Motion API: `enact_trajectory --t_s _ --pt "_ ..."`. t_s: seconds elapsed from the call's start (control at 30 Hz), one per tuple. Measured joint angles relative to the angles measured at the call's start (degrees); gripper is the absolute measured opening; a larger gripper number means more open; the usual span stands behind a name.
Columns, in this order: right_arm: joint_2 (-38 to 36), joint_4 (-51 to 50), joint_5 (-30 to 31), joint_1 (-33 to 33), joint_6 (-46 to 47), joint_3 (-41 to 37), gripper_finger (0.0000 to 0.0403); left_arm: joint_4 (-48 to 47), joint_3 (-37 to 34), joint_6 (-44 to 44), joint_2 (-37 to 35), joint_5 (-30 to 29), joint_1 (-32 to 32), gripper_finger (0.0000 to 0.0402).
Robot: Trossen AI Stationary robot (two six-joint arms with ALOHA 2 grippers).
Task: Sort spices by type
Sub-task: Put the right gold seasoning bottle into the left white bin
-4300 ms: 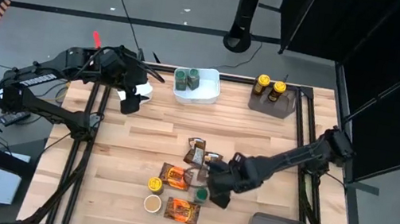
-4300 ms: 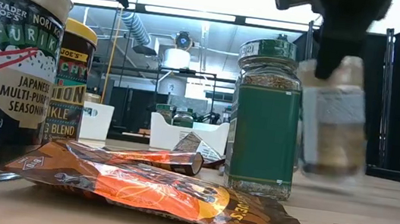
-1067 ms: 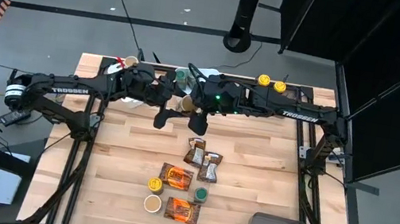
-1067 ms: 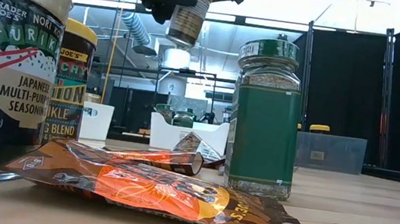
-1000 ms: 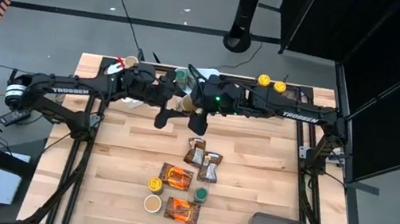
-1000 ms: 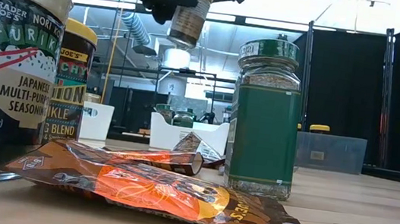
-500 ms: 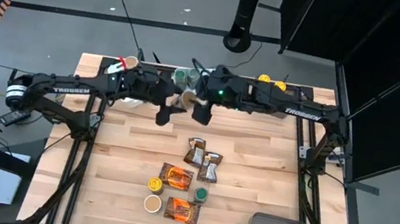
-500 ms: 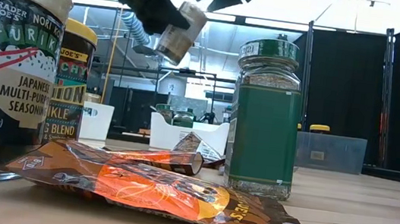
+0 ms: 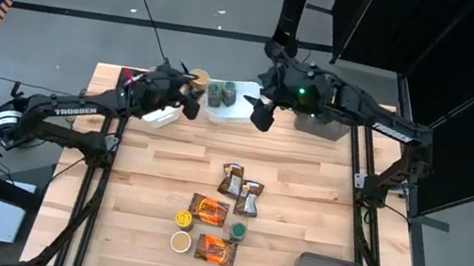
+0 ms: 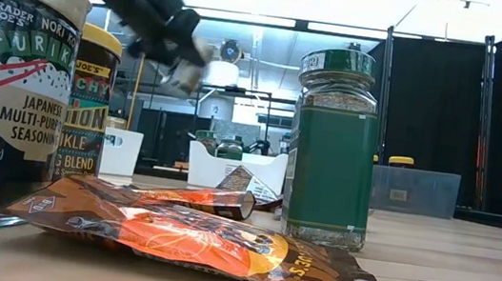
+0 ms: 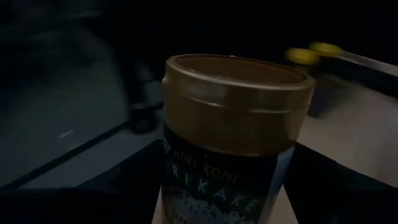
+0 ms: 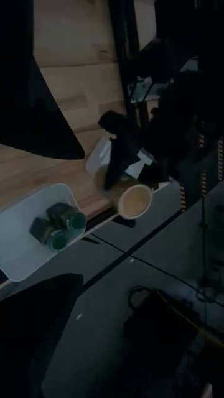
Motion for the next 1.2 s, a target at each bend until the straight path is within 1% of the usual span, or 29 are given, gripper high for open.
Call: enact_trajectory --t_s 0.17,0.23,0.33,0.43,0.57,0.7,0.83,1.0,1.1,1.2 --pt "-0.79 -1.07 -0.07 0.0 -0.44 0.0 0.0322 3.64 -8.68 -9.21 -7.5 -16.07 -0.26 0.028" --pt "-0.77 -1.98 -0.09 0.0 -0.44 0.0 0.032 4.28 -11.58 -10.8 -9.67 -20.55 -0.46 0.028" --pt "-0.39 -2.87 -0.11 0.02 -0.42 -0.02 0.0316 6.16 -14.03 -11.4 -11.06 -23.02 -0.52 0.028" --pt "-0.05 -3.65 -0.19 0.02 0.35 -0.04 0.0311 6.37 -16.17 -13.87 -11.01 -26.58 -0.48 0.028" --pt "-0.03 -3.56 -0.87 0.07 0.67 -0.04 0.0308 5.5 -18.53 -18.57 -9.13 -28.23 -0.6 0.028" --pt "-0.03 -3.56 -1.75 0.09 1.09 -0.04 0.0306 4.93 -21.01 -23.35 -7.4 -34.1 -0.48 0.028" --pt "-0.03 -3.59 -2.03 0.22 1.23 -0.04 0.0308 7.14 -22.2 -24.69 -5.82 -38.21 -0.39 0.028" --pt "-0.03 -3.74 -2.05 0.22 1.99 -0.04 0.0305 10.58 -23.94 -28.48 -2.04 -37.69 -0.37 0.028" --pt "0.0 -3.82 -2.05 0.22 1.99 -0.04 0.0301 9.9 -24.5 -31.23 1.03 -37.53 -0.34 0.028" --pt "0.0 -3.89 -2.19 0.22 2.01 -0.04 0.0298 12.26 -24.41 -31.51 4.28 -38.5 -0.38 0.028"
